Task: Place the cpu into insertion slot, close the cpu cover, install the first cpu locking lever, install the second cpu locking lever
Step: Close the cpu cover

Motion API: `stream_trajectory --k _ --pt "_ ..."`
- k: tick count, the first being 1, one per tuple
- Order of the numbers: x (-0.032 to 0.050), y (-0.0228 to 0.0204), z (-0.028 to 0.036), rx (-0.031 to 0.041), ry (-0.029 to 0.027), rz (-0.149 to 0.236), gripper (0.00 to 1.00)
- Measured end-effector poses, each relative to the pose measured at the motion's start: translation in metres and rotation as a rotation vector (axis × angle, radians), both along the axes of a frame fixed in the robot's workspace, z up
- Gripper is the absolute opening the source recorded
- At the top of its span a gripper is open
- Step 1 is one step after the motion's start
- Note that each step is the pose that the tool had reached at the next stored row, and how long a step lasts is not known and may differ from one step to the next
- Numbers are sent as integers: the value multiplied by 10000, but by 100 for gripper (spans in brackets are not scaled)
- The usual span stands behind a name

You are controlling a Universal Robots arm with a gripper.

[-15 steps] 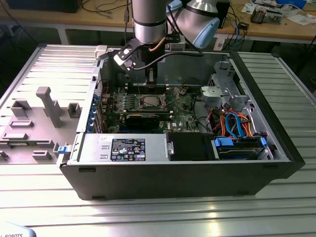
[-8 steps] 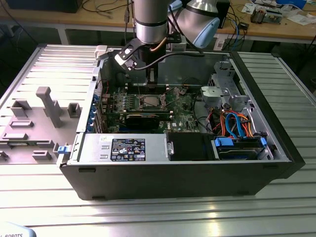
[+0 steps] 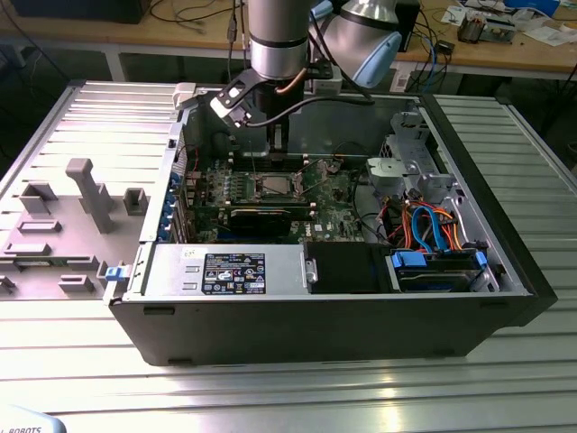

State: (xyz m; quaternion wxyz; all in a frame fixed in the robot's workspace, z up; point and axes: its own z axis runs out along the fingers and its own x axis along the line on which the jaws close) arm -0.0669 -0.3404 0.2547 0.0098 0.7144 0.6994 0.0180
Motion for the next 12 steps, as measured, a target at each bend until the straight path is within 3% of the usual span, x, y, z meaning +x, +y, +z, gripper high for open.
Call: stream_trajectory --k 4,12 --pt "0 0 84 -4 0 0 11" --pt "0 0 148 -1 -2 0 11"
